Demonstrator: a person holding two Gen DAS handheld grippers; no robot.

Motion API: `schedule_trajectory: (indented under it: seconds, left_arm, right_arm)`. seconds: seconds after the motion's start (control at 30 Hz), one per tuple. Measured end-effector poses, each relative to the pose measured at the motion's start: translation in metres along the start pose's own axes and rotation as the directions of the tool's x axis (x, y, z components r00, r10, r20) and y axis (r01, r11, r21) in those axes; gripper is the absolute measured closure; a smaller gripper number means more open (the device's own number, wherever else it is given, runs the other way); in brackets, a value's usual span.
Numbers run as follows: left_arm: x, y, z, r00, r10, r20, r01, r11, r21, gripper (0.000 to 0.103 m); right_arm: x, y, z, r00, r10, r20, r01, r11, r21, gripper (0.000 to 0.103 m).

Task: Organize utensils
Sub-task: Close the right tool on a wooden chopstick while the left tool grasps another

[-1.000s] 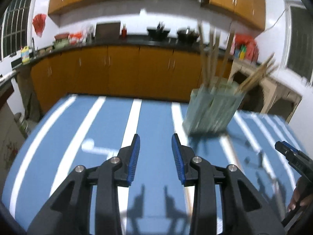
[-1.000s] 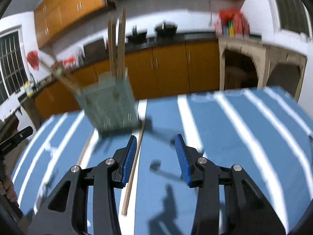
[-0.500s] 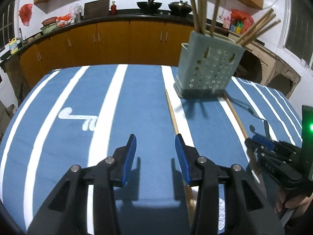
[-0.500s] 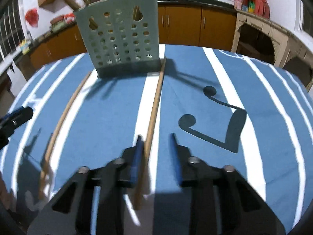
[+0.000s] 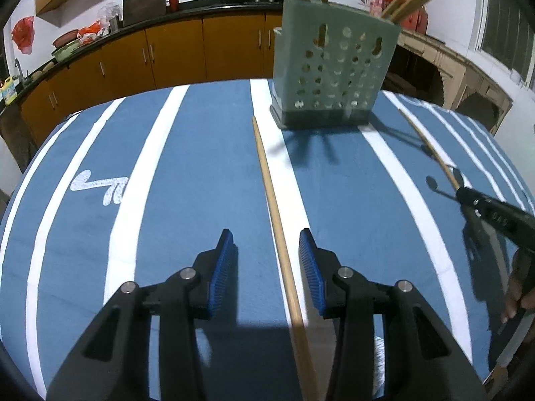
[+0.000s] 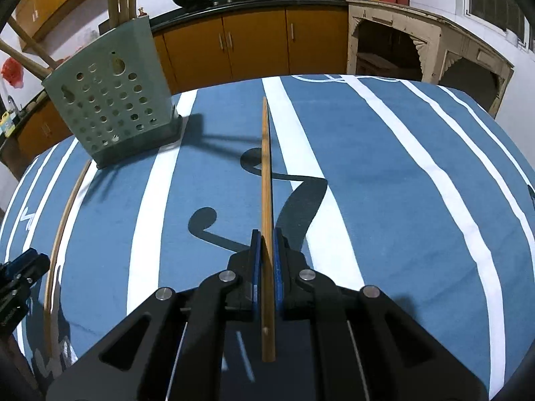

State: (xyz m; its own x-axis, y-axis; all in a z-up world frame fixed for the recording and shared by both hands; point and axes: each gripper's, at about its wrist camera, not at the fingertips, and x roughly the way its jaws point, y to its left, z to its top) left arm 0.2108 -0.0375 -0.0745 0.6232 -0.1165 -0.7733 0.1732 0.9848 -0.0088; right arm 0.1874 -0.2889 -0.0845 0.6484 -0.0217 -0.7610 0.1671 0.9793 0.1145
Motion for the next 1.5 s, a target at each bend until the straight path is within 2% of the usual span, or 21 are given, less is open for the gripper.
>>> schedule_trajectory:
  seconds: [0.03,0.07,0.2,0.4,0.6,1.5]
  left_arm:
    - [0.002,-0.002,-0.001,1.0,0.003,-0.005,-0.003,1.0,0.005,0.068]
    - [0.004,-0.003,-0.002,1.0,0.008,-0.012,-0.008,1.0,0.012,0.079]
    - [0.006,-0.003,0.0,0.999,0.038,-0.009,-0.038,0.999,0.027,0.094]
    - [0.015,0.027,0.014,0.995,0.098,-0.01,-0.098,0.995,-0.031,0.095]
    - [0.017,0.042,0.018,0.996,0.087,-0.008,-0.087,0.995,-0.05,0.093]
    - [0.018,0.045,0.017,0.997,0.071,-0.007,-0.071,0.996,-0.06,0.091]
  right_arm:
    - [0.0,0.0,0.0,1.0,0.005,0.001,-0.005,1.0,-0.002,0.095]
    - [0.0,0.0,0.0,1.0,0.013,0.0,-0.013,1.0,-0.003,0.095]
    - [0.002,0.009,0.002,1.0,0.031,-0.001,-0.031,0.999,-0.021,0.095]
    - [0.002,0.015,0.0,1.0,0.03,0.003,-0.03,0.998,-0.05,0.095]
    - [0.001,0.016,0.001,1.0,0.031,0.001,-0.031,0.998,-0.053,0.095]
    - [0.0,0.015,0.0,0.999,0.034,0.0,-0.034,0.998,-0.05,0.095]
